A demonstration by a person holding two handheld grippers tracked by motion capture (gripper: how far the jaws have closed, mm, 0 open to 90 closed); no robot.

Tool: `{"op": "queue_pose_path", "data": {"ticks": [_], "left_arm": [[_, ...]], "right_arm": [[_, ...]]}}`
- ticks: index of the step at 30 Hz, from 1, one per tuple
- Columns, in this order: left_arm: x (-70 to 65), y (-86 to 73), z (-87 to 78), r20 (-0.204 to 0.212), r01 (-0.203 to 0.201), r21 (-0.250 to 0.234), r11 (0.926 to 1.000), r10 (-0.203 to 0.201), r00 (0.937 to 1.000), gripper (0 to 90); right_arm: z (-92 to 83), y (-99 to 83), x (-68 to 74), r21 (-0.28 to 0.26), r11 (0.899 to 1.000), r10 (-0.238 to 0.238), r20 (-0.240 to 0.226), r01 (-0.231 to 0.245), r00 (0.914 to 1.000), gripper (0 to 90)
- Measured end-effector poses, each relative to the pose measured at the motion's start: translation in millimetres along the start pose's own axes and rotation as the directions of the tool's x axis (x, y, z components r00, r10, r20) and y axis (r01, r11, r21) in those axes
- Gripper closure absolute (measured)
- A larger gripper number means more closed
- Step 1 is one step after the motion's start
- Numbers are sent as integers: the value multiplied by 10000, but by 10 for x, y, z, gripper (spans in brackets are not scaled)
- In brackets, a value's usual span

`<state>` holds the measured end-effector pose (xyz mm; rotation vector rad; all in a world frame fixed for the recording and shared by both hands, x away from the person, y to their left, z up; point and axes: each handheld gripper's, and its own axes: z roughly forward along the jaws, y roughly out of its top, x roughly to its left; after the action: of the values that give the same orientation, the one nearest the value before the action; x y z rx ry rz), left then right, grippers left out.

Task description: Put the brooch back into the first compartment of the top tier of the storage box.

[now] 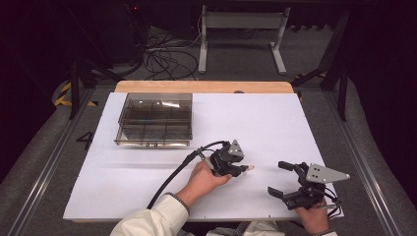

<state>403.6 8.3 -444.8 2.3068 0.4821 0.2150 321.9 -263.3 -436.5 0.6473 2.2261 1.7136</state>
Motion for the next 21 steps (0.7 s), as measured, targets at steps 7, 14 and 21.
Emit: {"op": "queue_pose_path", "data": {"ticks": [7,14,21], "left_arm": [[11,-1,66,-117,-364,514,9980,371,9992,658],[-2,3,122,112,-509,643,9966,503,9987,686],[-27,2,133,261,-785,652,9948,769,9967,805]], "right_arm": [[0,0,-2,-24,10000,25,-19,-25,10000,43],[2,-1,-1,-13,10000,50,-35,-50,10000,43],[3,-2,0,5,10000,28,-67,-28,10000,44]]}}
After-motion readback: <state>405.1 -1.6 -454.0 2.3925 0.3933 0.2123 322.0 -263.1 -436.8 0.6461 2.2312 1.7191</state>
